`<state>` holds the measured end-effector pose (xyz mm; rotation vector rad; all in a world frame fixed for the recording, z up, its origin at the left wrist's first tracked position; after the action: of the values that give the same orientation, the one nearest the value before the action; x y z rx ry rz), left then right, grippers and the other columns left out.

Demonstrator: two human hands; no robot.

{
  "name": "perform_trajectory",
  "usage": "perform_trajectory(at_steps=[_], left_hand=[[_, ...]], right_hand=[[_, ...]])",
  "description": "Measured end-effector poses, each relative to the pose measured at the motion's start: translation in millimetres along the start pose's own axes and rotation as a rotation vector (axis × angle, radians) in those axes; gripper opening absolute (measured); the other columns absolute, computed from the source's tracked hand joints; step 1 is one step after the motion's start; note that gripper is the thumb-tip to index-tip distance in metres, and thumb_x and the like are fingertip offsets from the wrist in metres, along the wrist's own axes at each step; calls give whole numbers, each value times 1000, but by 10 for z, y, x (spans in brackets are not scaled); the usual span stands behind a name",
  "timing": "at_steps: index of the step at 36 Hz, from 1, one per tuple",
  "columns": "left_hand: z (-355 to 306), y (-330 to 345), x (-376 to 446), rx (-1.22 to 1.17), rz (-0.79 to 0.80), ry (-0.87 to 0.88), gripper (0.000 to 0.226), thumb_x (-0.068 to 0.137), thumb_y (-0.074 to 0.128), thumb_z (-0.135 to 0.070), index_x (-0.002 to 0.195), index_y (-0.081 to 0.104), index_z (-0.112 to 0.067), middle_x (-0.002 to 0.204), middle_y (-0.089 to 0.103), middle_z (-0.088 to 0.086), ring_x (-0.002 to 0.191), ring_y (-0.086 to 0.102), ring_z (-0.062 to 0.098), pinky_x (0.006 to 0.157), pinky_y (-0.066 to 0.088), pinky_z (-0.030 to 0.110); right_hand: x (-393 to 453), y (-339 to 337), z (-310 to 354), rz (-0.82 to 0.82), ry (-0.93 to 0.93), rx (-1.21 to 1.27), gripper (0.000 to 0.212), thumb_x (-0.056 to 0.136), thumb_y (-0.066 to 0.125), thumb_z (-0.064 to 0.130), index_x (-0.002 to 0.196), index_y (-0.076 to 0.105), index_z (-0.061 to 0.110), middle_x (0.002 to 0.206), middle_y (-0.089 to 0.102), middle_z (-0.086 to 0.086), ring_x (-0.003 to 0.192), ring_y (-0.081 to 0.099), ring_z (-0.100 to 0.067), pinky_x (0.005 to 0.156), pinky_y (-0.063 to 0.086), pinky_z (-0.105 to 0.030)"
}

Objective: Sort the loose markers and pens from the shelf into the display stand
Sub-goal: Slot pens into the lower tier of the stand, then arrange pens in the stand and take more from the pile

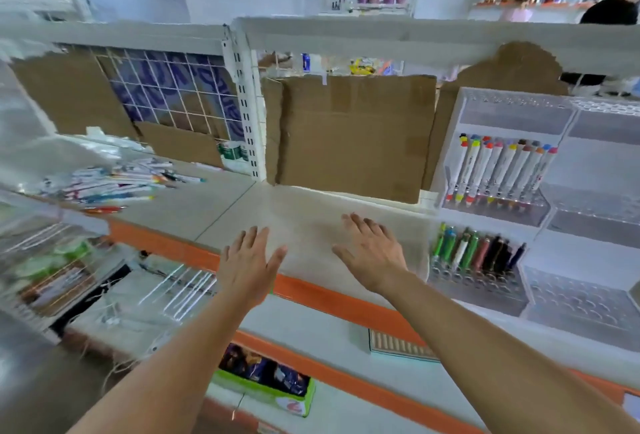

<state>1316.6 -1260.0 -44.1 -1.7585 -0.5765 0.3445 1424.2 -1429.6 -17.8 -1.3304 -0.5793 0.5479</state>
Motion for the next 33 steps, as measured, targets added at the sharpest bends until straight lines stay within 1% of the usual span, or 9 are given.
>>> perform_trajectory(at_steps=[4,9,14,19,21,23,26,30,33], left_hand=[[468,-175,-61,31,-9,-86,64,97,19,-57,151,17,-23,159,12,0,146,10,20,117,8,41],[1084,-359,-83,1,-10,-156,69,95,15,-60,152,11,-21,160,8,1,147,1,19,119,4,41],[1750,-541,-58,24,-19,-191,74,91,10,-64,152,11,-22,160,5,-1,147,1,20,119,6,42],[2380,-782,-1,60,-17,-222,88,79,-1,-72,152,10,-24,160,6,0,147,3,20,118,8,43],[2628,-842,6,78,-12,-235,85,82,0,-70,152,8,-24,160,6,0,147,1,19,118,6,42],[2852,-857,9,95,6,-241,76,89,7,-66,153,6,-23,160,3,0,147,-1,19,118,5,42],[3113,-854,4,98,46,-253,72,93,9,-63,153,2,-23,160,0,1,147,-2,20,118,3,43],[3417,-827,29,67,68,-267,67,96,14,-60,152,5,-25,160,1,0,147,-3,19,119,2,44],[3631,-809,120,68,75,-277,68,95,14,-61,153,6,-24,160,2,1,147,-3,19,119,1,43]], right_hand=[[200,96,380,48,-59,-6,65,98,27,52,152,7,21,160,9,-1,145,12,-21,117,8,-36],[492,152,953,69,-145,-13,66,98,25,53,152,5,21,160,8,-2,145,11,-22,118,8,-37],[782,188,1654,78,-202,6,66,99,24,54,152,6,20,160,8,-2,146,9,-21,118,6,-37],[1073,281,2368,78,-237,22,65,98,25,54,152,9,21,160,9,0,146,11,-20,117,7,-37],[1166,342,2630,85,-251,21,65,98,25,55,152,9,22,159,11,0,145,12,-20,117,8,-37],[1237,415,2876,102,-268,13,64,99,24,54,152,10,21,159,12,0,145,13,-21,117,9,-37],[1353,517,3193,112,-287,2,60,100,24,50,151,13,19,158,17,-1,144,18,-20,116,12,-37],[1538,629,3542,111,-307,-5,51,101,29,42,147,22,20,153,29,-2,138,28,-21,111,21,-36],[1729,706,3763,114,-313,-11,47,102,31,37,145,28,20,149,36,-2,135,32,-21,108,25,-36]])
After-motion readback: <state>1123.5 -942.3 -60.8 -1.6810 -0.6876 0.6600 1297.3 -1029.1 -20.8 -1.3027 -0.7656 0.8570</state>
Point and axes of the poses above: each hand's wrist, its own x-axis towards the middle knuckle, its own y-axis out of the palm, z = x × y, the point moved 8 cm from there along x, towards the middle knuckle
